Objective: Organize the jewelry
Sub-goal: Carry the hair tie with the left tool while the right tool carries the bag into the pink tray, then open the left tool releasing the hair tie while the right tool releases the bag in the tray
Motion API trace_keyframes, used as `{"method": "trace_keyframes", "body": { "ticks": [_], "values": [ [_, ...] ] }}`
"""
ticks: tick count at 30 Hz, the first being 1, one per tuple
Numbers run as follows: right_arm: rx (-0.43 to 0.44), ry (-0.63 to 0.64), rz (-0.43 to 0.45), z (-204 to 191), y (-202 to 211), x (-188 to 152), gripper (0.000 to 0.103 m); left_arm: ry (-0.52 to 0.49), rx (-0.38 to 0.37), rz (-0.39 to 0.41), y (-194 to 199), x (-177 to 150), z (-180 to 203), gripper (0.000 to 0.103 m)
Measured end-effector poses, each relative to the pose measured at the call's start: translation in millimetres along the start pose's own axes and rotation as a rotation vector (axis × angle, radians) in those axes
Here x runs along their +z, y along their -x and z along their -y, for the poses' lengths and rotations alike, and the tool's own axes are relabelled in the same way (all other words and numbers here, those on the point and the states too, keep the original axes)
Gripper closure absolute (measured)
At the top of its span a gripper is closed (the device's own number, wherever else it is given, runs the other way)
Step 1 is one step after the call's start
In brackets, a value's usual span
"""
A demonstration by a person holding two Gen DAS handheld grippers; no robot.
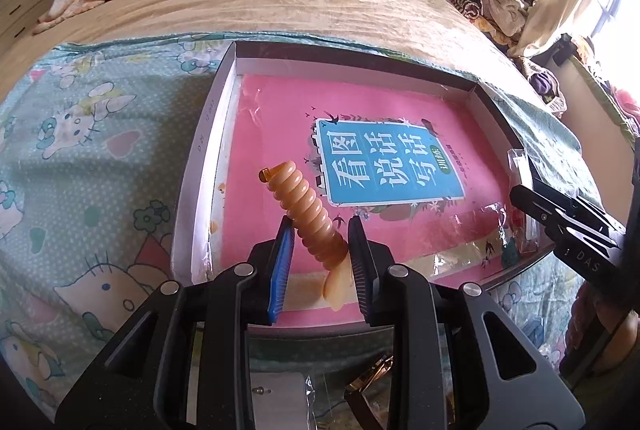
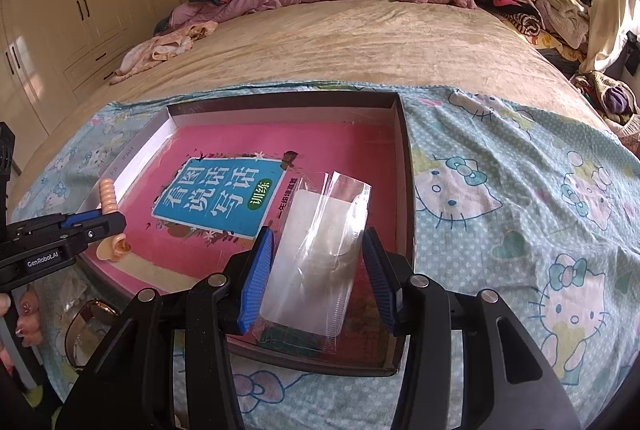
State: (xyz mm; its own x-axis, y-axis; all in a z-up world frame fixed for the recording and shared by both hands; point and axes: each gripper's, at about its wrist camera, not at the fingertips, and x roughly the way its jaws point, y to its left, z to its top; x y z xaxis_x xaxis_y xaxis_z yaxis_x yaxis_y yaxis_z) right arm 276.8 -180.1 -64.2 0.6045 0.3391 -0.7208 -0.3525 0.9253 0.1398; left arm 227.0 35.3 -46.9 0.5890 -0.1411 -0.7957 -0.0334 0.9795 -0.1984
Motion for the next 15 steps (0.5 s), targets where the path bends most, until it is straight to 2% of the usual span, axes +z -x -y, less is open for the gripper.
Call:
{"method": "trace_keyframes", "body": {
  "ticks": [4, 5, 10, 15],
  "values": [
    [0.003, -0.008, -0.006, 1, -1, -2, 0.056, -0.002, 0.001, -0.007, -2, -1, 1, 0.083],
    [0.006, -0.012, -0.006, 1, 0, -2, 0.049, -0.001, 0.001, -0.009, -3, -1, 1, 0.083],
    [0.006, -0.005, 0.038, -1, 16, -3, 0.03, 0.0, -0.004, -0.011, -3, -2, 1, 0.083],
    [0.029, -0.025, 0.069, 1, 39, -6, 0.025, 0.001, -0.005, -0.011, -1, -3, 1, 0.08]
  ]
}}
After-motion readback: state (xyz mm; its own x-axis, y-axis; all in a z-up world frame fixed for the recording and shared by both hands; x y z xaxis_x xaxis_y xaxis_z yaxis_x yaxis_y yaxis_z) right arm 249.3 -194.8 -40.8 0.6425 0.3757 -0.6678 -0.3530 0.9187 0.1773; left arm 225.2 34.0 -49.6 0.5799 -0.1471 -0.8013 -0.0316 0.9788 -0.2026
